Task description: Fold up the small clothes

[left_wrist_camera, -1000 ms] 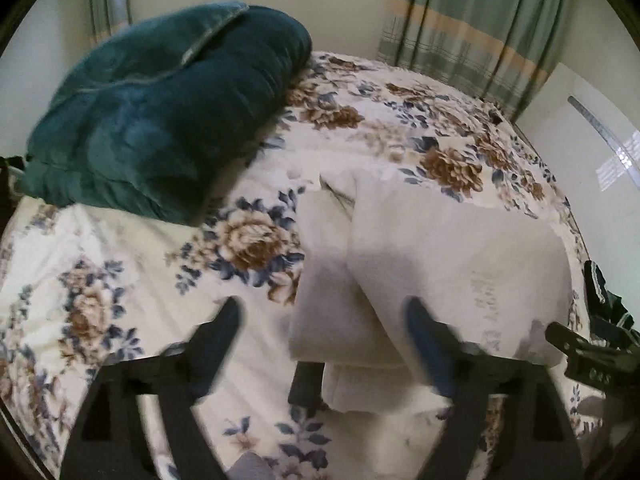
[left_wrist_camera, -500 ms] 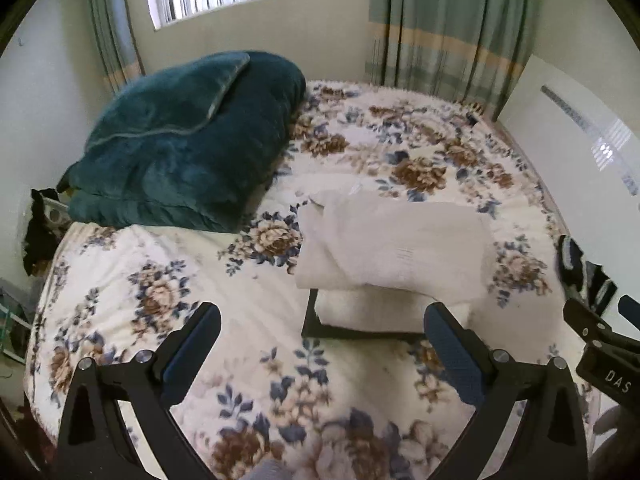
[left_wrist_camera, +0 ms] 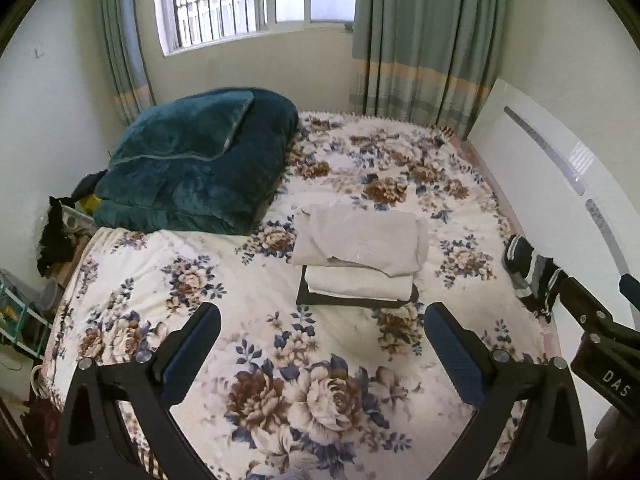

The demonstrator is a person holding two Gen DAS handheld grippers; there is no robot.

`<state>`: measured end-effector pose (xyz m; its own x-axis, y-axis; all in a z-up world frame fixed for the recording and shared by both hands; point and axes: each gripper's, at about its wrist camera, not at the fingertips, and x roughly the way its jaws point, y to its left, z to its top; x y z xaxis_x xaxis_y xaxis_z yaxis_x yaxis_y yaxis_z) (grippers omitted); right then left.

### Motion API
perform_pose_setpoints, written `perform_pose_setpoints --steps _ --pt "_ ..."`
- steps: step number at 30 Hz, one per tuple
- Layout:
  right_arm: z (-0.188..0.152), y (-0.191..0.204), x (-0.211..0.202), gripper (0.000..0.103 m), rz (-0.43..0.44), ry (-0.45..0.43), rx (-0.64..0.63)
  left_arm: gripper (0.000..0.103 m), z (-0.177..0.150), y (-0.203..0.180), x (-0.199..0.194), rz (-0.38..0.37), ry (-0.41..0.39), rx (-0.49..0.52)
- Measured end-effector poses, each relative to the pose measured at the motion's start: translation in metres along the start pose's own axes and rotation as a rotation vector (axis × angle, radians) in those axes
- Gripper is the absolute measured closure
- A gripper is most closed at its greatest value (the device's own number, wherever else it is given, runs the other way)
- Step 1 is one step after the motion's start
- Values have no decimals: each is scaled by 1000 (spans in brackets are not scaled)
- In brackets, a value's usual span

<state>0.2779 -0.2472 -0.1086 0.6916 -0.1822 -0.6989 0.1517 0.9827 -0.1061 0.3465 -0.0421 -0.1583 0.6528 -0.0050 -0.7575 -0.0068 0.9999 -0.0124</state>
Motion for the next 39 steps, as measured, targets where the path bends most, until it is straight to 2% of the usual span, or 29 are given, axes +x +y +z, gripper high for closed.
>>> perform_pose_setpoints --steps 9,19,39 --pt "-1 -27 -102 0 32 -86 6 0 -9 -7 -77 16 -86 13" --pt "-6 -44 -159 0 66 -126 4 0 -19 -7 -125 26 -128 -13" --pt "8 -45 -173 0 98 -147 -1 0 -21 -7 -145 45 -160 -25"
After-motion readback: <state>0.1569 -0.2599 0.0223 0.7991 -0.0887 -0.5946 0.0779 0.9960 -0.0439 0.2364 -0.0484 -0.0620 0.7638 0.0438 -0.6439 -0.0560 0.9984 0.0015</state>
